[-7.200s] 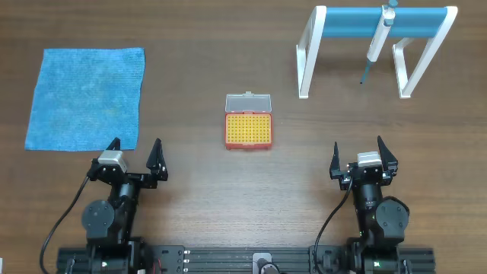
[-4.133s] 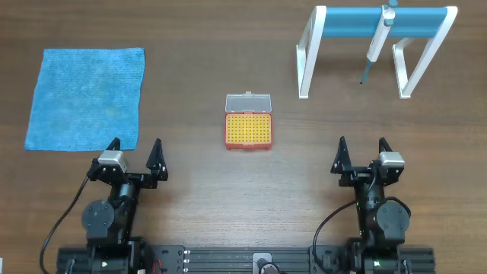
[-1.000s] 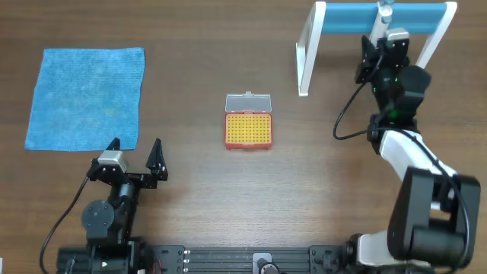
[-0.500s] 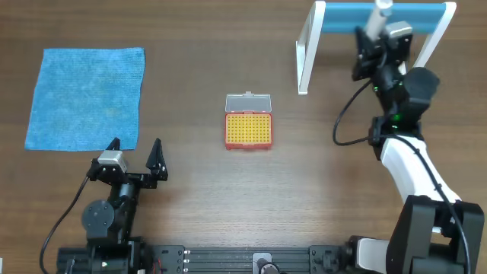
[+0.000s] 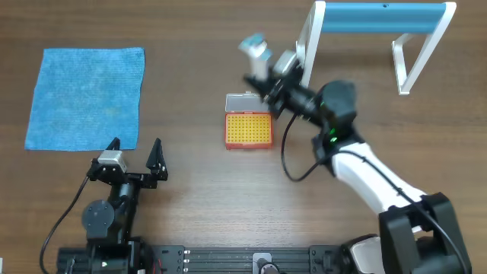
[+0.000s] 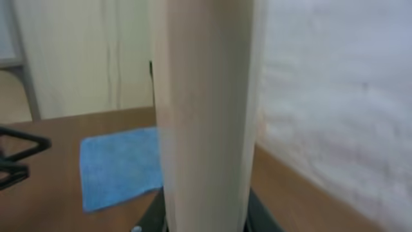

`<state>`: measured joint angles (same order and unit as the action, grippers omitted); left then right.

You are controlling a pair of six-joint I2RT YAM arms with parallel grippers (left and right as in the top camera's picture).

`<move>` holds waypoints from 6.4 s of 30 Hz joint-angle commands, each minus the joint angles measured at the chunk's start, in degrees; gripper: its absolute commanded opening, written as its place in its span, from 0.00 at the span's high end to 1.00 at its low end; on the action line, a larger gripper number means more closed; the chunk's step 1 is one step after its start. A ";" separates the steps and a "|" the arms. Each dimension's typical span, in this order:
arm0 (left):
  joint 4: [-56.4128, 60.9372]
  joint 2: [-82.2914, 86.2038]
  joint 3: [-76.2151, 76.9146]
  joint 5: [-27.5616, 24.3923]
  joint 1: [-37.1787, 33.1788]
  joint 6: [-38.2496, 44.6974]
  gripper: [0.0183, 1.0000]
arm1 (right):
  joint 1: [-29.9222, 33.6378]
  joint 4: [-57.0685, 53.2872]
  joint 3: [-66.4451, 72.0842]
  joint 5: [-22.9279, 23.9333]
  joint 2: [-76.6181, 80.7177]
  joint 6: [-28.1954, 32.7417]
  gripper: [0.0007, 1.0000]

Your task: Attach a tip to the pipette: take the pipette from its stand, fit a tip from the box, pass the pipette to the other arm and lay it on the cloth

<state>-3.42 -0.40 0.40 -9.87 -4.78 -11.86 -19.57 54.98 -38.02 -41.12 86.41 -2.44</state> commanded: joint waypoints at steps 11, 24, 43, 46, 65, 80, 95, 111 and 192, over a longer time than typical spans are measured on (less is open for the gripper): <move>-0.44 0.22 -0.09 0.66 0.09 0.55 0.00 | -3.30 17.33 14.12 5.79 1.66 4.20 0.93; -0.44 0.22 -0.09 0.66 0.07 0.55 0.00 | -0.33 25.94 8.96 6.23 13.18 -5.55 0.93; -0.44 0.22 -0.09 0.66 0.07 0.55 0.00 | -3.41 27.63 8.59 6.21 17.68 -13.38 0.93; -0.44 0.22 -0.09 0.66 0.09 0.55 0.00 | -3.32 27.65 8.92 6.23 18.29 -12.41 0.93; -0.44 0.22 -0.09 0.66 0.09 0.55 0.00 | -2.86 28.63 7.06 6.23 20.76 -9.29 0.93; -0.44 0.22 -0.09 0.66 0.07 0.55 0.00 | -2.86 27.82 5.60 6.21 20.96 -9.29 0.93; -0.44 0.22 -0.09 0.66 0.07 0.55 0.00 | -3.15 26.53 5.53 6.16 22.58 -9.31 0.93; -0.44 0.22 -0.09 0.66 0.09 0.55 0.00 | -3.30 26.12 5.92 6.19 25.77 -9.29 0.93; -0.44 0.22 -0.09 0.66 0.07 0.55 0.00 | -3.87 28.74 9.22 5.73 2.29 -4.98 0.93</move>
<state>-3.42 -0.40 0.40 -9.87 -4.78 -11.84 -23.33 83.18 -28.49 -34.68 94.39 -8.23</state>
